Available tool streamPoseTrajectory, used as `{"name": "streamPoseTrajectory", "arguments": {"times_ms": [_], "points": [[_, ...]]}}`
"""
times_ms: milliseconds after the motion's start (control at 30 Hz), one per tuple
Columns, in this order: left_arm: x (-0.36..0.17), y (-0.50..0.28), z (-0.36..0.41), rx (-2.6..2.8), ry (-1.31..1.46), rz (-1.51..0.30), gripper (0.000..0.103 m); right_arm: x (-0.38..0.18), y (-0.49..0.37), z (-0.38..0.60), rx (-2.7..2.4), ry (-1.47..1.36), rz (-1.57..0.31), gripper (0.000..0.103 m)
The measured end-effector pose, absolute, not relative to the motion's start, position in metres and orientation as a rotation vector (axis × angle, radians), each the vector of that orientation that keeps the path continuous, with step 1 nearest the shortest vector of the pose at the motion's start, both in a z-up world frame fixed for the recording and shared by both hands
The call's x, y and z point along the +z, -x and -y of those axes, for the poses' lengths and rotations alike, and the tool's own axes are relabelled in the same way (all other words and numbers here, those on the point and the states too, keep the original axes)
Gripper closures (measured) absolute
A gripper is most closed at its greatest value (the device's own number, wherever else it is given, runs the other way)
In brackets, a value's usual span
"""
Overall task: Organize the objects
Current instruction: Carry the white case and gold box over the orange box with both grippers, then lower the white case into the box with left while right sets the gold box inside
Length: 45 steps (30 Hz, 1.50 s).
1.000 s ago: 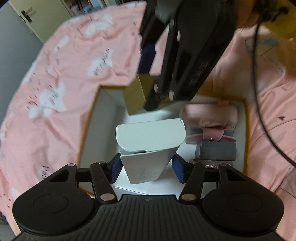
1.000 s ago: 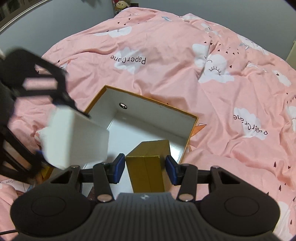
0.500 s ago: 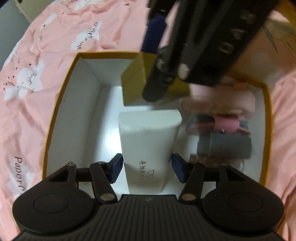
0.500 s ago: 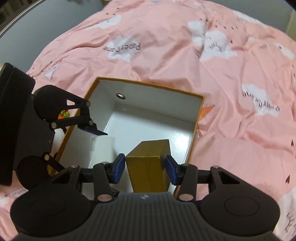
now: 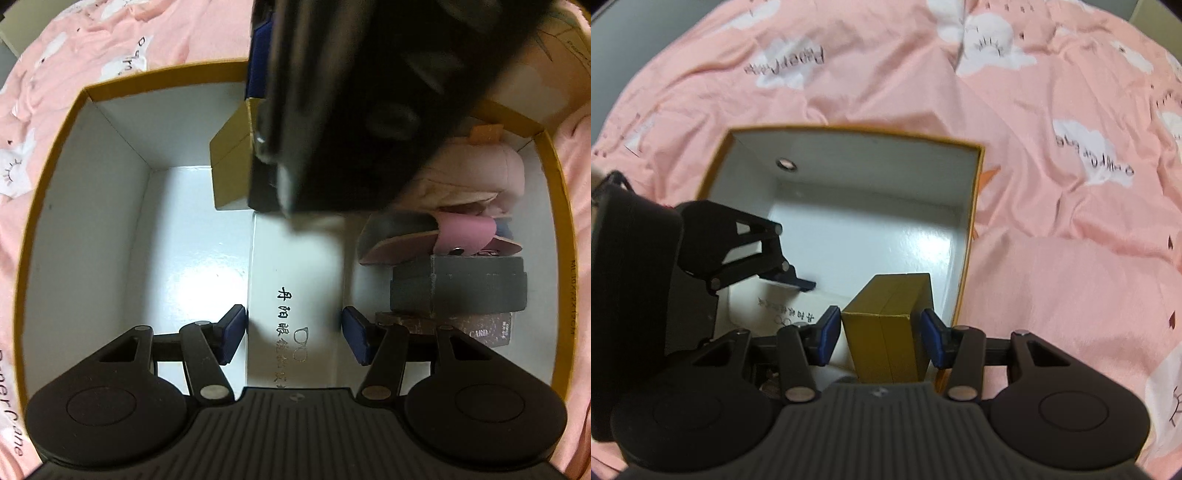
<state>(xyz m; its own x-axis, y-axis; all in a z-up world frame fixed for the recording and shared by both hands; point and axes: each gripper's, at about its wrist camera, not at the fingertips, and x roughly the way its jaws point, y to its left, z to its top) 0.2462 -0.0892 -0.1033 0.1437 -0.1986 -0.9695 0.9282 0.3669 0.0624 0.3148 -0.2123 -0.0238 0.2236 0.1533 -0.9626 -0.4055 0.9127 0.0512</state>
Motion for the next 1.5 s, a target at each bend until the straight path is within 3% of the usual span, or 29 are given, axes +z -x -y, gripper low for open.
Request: {"name": "streamPoseTrajectory", "arguments": {"times_ms": [467, 633, 833, 900, 1133, 1500], "points": [[-0.092, -0.258, 0.052, -0.961, -0.669, -1.194, 0.038, -0.040, -0.324, 0.200, 0.346, 0.294, -1.397, 0.054], [-0.086, -0.252, 0.038, -0.938, -0.650, -1.189, 0.040, -0.027, -0.322, 0.194, 0.393, 0.356, -1.322, 0.050], [-0.090, -0.239, 0.052, -0.901, -0.657, -1.214, 0.049, -0.036, -0.328, 0.179, 0.534, 0.501, -1.214, 0.051], [-0.092, -0.239, 0.051, -0.895, -0.657, -1.224, 0.054, -0.043, -0.331, 0.174, 0.550, 0.562, -1.197, 0.058], [-0.093, -0.243, 0.049, -0.917, -0.650, -1.231, 0.063, -0.061, -0.332, 0.169, 0.605, 0.699, -1.240, 0.062], [-0.090, -0.236, 0.054, -0.934, -0.676, -1.217, 0.064, -0.062, -0.318, 0.163, 0.771, 0.836, -1.310, 0.062]]}}
